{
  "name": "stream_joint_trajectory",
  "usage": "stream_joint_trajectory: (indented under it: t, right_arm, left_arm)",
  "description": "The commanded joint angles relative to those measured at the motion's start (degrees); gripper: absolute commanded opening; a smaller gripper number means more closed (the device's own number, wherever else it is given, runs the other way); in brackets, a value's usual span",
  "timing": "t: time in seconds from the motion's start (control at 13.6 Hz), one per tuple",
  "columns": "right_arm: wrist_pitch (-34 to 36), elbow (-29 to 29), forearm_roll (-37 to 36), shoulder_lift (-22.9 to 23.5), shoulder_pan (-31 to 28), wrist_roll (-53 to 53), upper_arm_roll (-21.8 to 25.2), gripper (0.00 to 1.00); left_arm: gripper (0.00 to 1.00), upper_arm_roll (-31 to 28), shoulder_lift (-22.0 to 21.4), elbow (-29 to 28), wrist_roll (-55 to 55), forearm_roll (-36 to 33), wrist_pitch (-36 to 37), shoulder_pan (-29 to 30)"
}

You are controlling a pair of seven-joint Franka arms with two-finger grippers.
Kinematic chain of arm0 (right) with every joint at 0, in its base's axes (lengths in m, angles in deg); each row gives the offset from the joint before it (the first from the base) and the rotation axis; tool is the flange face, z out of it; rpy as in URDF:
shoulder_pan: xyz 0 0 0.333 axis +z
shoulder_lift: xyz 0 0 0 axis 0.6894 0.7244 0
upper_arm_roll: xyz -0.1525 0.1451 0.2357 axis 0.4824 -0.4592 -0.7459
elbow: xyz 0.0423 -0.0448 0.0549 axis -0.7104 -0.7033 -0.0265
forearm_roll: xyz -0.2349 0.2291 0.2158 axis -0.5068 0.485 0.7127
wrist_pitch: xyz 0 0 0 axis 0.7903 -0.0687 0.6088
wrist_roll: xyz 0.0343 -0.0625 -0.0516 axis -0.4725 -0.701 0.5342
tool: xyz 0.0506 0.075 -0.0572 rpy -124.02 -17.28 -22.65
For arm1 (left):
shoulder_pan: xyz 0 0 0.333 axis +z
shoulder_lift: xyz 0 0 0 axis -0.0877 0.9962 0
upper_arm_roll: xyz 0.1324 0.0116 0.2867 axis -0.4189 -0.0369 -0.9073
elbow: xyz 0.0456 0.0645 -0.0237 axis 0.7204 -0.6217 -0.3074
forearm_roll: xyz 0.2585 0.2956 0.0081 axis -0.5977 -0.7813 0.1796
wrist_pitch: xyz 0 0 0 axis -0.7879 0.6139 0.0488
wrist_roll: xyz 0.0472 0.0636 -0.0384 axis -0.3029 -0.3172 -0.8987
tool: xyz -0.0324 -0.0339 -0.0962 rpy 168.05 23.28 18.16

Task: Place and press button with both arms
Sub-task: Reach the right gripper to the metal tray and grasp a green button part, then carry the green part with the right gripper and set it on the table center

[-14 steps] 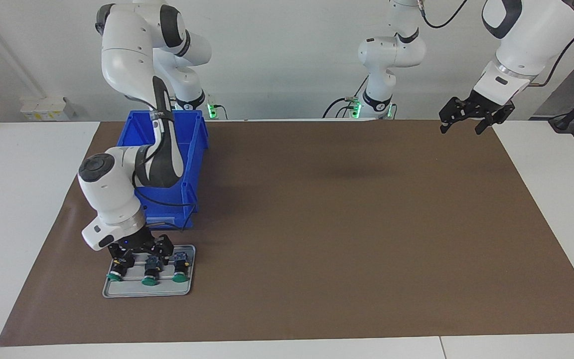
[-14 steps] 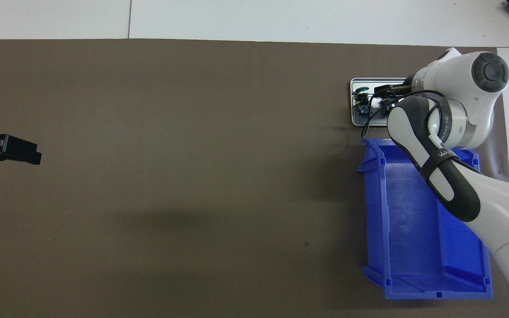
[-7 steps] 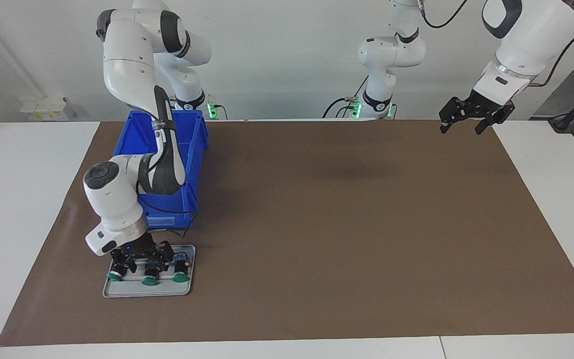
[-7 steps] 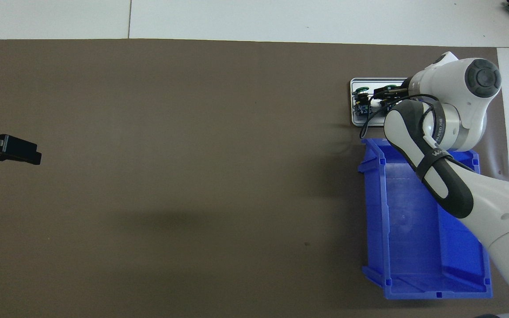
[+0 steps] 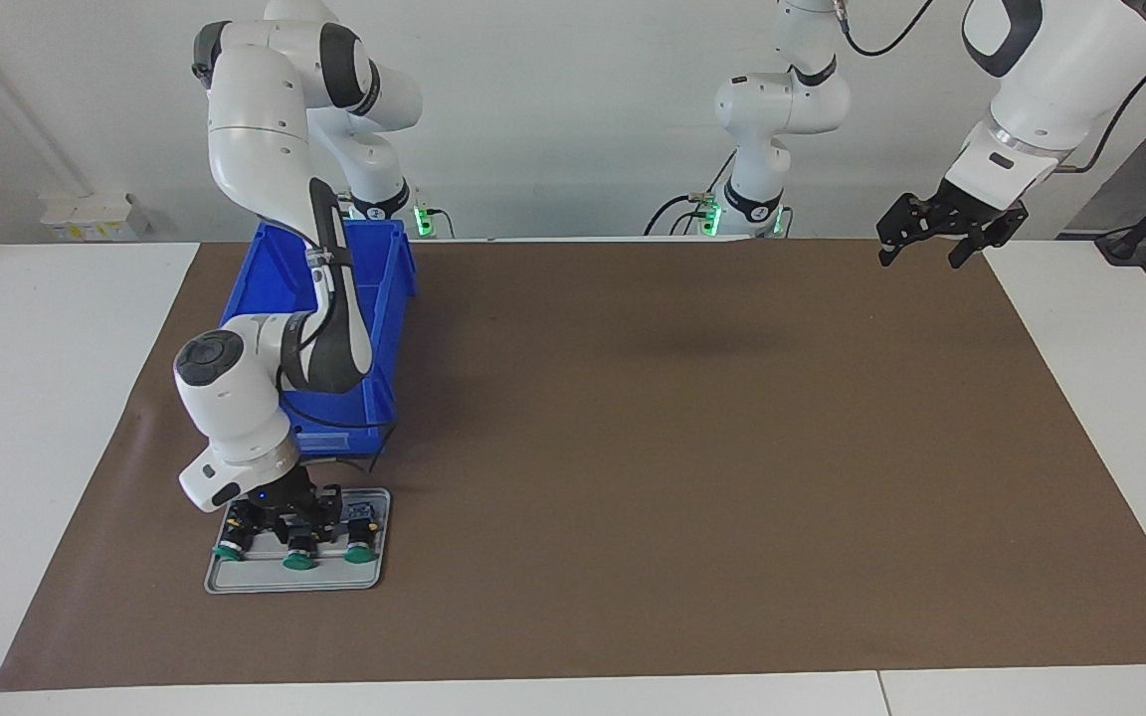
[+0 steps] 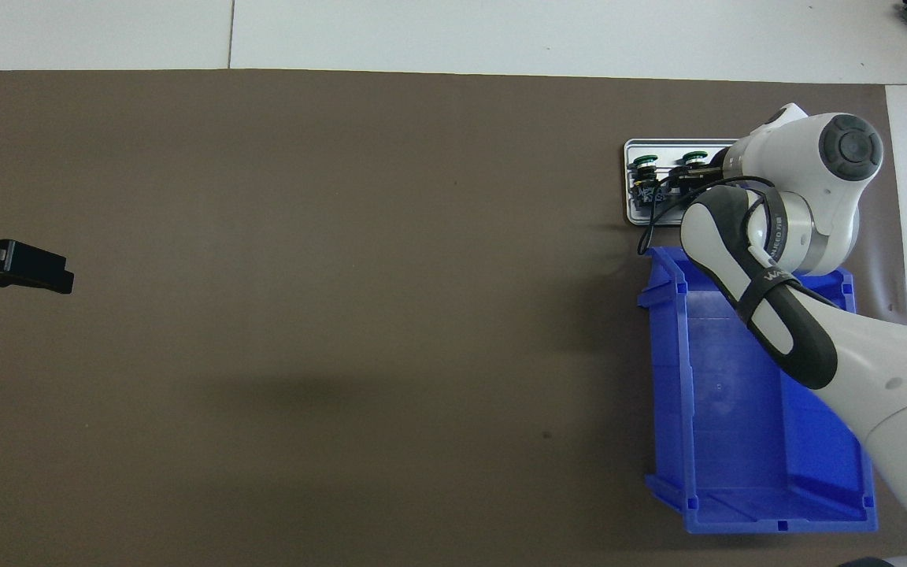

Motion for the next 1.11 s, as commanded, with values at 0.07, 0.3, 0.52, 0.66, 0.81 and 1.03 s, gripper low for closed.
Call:
stream_joint_trajectory:
  t: [0.07,0.3,0.52,0.66,0.81,1.03]
  right_arm:
    - [0.3,1.9,0.0,-0.1,-0.8,1.2,-0.4,0.00]
    - [11.8,9.1,0.1,-1.6,-0.3,-5.1,0.6,0.00]
    - [25.1,18.4,-0.7,-2.5,1.1,-25.7,0.7,0.00]
    - [26.0,18.4,-2.1,-4.8,3.6,-41.2,0.7,0.00]
    - [29.0,18.3,-2.4,-6.8,6.2,-57.3,0.5,0.00]
    - [32.4,17.9,-3.0,-7.9,12.6,-81.3,0.3,0.00]
  left_arm:
    - [1.00,0.1,-0.8,-0.7,0.3,0.0,0.5,0.2]
    - [1.00,0.1,-0.8,-0.7,0.3,0.0,0.5,0.2]
    - [1.00,0.1,-0.8,-0.7,0.3,0.0,0.5,0.2]
    - [1.00,0.1,-0.8,-0.7,0.3,0.0,0.5,0.2]
    - [1.00,0.1,-0.8,-0.7,0.3,0.0,0.5,0.2]
    - [1.00,0.1,-0.8,-0.7,0.3,0.0,0.5,0.2]
